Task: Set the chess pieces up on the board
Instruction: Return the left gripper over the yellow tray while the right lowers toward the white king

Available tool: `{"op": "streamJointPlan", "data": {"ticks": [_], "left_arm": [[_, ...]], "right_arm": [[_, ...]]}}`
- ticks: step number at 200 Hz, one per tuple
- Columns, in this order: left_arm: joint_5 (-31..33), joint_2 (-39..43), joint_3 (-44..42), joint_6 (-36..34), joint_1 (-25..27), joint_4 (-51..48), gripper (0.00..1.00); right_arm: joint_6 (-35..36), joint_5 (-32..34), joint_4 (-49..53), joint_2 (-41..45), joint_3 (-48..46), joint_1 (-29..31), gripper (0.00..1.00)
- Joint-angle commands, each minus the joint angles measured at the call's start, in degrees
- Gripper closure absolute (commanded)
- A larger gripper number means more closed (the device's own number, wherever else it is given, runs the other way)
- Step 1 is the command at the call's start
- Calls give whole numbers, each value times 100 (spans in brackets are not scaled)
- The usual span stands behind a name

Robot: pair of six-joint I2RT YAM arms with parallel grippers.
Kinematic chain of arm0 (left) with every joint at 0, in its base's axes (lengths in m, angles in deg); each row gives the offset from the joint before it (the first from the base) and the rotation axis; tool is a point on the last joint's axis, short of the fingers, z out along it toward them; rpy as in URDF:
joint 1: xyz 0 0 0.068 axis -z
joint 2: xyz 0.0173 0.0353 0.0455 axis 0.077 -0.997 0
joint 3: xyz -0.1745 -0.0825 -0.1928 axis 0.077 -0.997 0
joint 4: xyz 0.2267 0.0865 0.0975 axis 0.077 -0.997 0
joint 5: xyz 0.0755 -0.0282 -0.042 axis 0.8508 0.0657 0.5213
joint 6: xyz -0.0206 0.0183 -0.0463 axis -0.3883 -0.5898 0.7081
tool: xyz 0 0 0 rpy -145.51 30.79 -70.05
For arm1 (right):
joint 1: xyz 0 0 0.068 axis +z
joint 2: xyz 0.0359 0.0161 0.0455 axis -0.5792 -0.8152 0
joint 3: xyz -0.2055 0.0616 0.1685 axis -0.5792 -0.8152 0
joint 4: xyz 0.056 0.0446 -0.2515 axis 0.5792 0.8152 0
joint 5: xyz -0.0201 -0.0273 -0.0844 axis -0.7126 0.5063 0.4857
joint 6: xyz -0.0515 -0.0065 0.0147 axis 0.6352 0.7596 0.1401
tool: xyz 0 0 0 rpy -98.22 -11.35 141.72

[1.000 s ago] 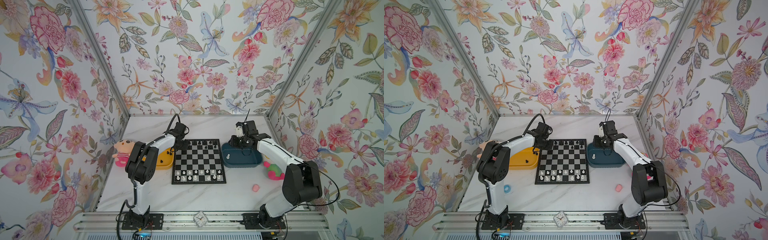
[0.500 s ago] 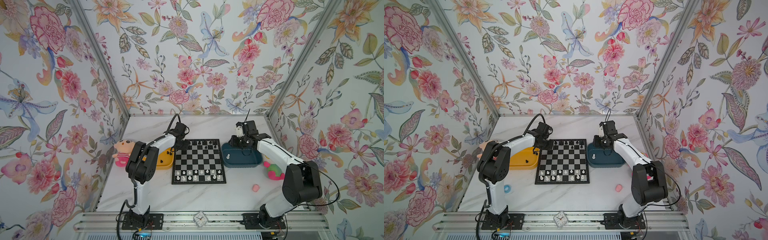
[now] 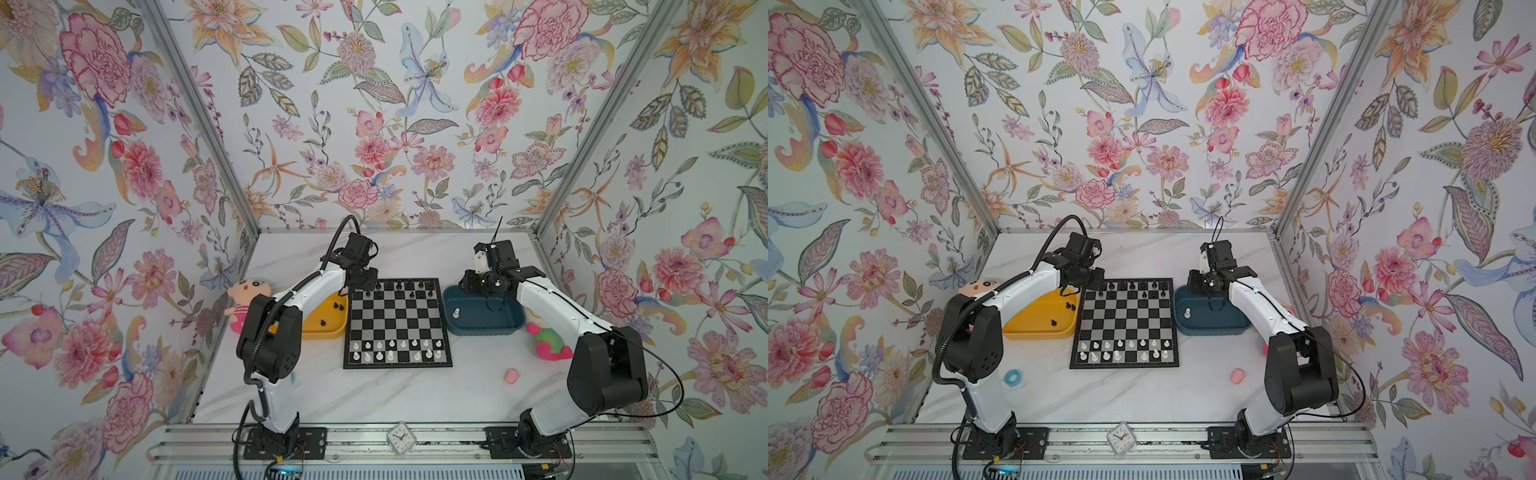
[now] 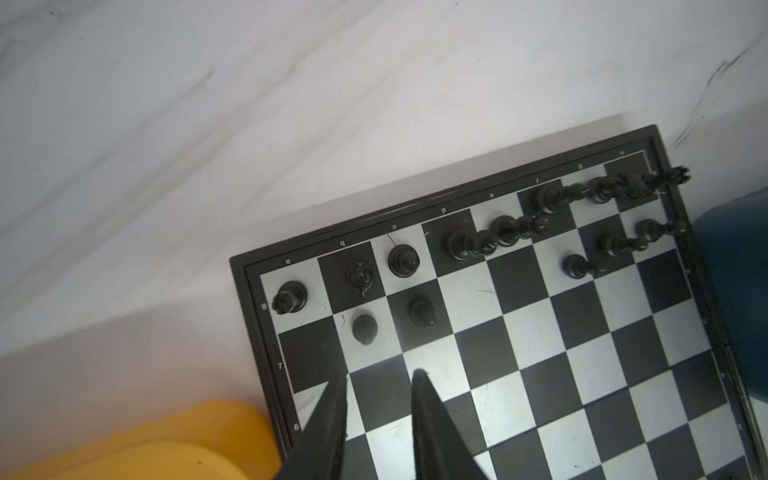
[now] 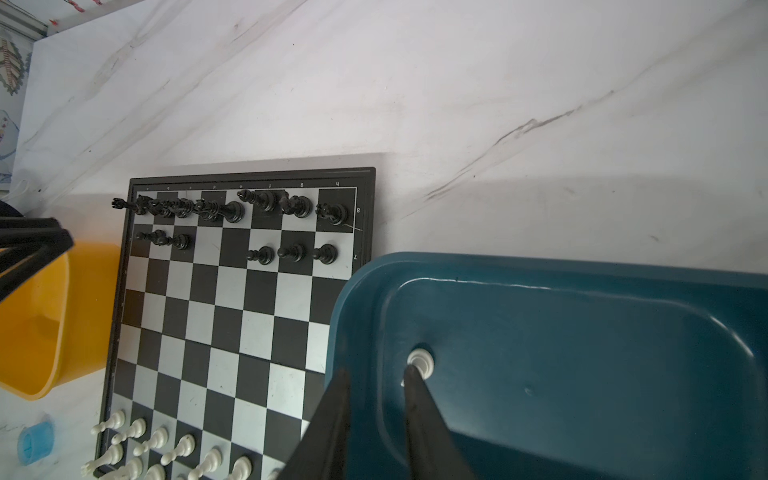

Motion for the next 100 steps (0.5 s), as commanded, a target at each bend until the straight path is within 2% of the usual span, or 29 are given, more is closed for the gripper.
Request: {"op": "streamJointPlan", "data": {"ticks": [1,68,100], "left_arm": [[429,419,326,-220,-20,-442,69],[302,1198,-291,-308,-1239,-974,70],[286,1028,-352,-462,-1393,-1548,70]], "right_arm": [[-9,142,390,-166,455,-55,75],[-81,338,1263,-876,1295,-187,75],[-119,340,1579,-1329,1733,-214,76]]}}
